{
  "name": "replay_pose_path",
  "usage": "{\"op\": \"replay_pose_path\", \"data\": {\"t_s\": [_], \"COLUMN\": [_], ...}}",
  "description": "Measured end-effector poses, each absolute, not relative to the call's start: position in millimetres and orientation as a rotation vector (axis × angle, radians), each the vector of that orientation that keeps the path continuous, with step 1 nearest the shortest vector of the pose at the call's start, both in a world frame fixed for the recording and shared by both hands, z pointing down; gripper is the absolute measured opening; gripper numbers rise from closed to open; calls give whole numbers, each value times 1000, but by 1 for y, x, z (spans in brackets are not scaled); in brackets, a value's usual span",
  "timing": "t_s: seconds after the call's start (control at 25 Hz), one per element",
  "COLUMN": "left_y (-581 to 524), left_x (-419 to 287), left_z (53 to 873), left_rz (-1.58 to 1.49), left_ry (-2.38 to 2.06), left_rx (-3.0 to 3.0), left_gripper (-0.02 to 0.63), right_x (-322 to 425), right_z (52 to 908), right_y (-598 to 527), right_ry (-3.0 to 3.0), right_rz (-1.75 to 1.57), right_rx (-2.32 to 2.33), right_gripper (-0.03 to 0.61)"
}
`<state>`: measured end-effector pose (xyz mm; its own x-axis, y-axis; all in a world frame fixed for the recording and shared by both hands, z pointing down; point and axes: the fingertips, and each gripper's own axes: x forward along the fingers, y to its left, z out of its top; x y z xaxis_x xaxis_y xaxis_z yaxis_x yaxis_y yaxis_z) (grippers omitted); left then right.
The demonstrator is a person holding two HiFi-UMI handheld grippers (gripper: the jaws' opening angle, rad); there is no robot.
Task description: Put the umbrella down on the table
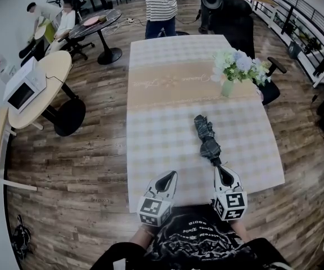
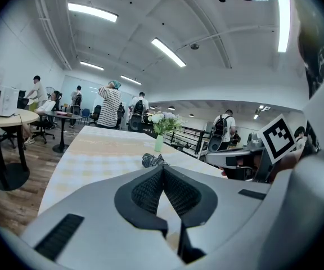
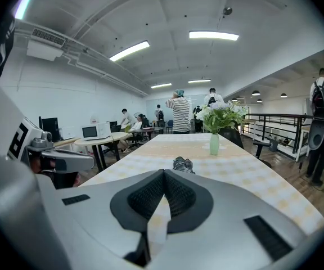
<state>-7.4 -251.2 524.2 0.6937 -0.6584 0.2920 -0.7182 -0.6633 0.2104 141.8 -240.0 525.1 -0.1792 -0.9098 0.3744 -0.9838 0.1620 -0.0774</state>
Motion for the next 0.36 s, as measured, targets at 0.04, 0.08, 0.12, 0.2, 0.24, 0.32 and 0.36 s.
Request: {"op": "replay_pose_path", "data": {"t_s": [0.04, 0.08, 0.12, 0.2, 0.24, 0.32, 0.36], "left_y": [-252, -253, -253, -255, -256, -257, -258], "left_x": [-7, -7, -7, -7, -6, -5, -5], "left_z": [525, 525, 525, 524, 524, 524, 524], "left_rz": [276, 277, 278, 280, 282, 287, 289], "left_ry": [-1087, -1088, -1088, -1089, -1090, -1090, -1090], "left_rx": [2596, 2596, 2595, 2593, 2593, 2592, 2592], "left_gripper": [18, 18, 18, 18, 18, 18, 18], "right_x": [142, 142, 142, 142, 142, 144, 144], "right_z": [525, 526, 526, 526, 526, 526, 526], "right_y": [-241, -242, -243, -244, -245, -246, -247], "right_ry": [-2198, -2198, -2198, -2196, -2195, -2193, -2191], "right_rz": [445, 445, 444, 446, 447, 450, 451], "right_rx": [1836, 1835, 1834, 1831, 1831, 1830, 1831], "right_gripper": [8, 8, 8, 8, 8, 8, 8]}}
